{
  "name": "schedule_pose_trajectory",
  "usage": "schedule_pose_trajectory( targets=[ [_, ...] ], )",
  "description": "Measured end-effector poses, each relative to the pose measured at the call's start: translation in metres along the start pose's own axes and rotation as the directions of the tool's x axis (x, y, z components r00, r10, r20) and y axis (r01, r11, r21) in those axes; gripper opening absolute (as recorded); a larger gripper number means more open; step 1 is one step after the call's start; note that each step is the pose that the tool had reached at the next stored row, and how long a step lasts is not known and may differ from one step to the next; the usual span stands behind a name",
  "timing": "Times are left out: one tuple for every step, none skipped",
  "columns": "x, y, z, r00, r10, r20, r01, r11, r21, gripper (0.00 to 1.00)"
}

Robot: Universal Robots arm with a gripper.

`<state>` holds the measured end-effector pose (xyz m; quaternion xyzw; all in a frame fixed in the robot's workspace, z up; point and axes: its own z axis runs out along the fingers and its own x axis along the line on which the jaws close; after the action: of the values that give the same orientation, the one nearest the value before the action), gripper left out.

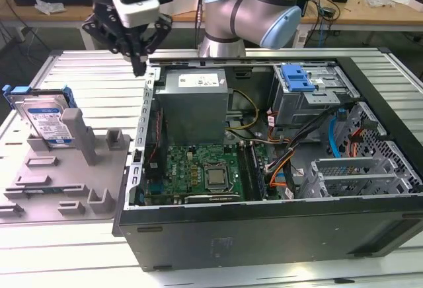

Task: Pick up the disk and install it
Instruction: 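Reach for the disk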

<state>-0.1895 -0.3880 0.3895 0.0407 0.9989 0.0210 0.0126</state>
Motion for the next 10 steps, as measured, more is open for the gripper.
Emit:
schedule_pose_trajectory(
  targets=[
    [0.0094,0.0019,0.0004,1.0,0.0,0.0001,0.0,1.0,0.0001,0.11],
    [0.0177,0.0038,0.0007,1.0,0.0,0.0001,0.0,1.0,0.0004,0.11],
    [0.0226,0.0049,0.0009,1.0,0.0,0.0001,0.0,1.0,0.0005,0.11],
    [0.0268,0.0058,0.001,1.0,0.0,0.0001,0.0,1.0,0.0006,0.11],
    [0.032,0.0068,0.0013,1.0,0.0,0.0001,0.0,1.0,0.0006,0.11],
    [0.0357,0.0072,0.0015,1.0,0.0,0.0001,0.0,1.0,0.0006,0.11],
    [0.0409,0.0076,0.0018,1.0,0.0,0.0001,0.0,1.0,0.0006,0.11],
    [0.0448,0.0079,0.002,1.0,0.0,0.0001,0.0,1.0,0.0006,0.11],
    [0.0497,0.0083,0.0021,1.0,0.0,0.0001,0.0,1.0,0.0006,0.11],
    [0.0539,0.0088,0.0023,1.0,0.0,0.0001,0.0,1.0,0.0006,0.11]
  ],
)
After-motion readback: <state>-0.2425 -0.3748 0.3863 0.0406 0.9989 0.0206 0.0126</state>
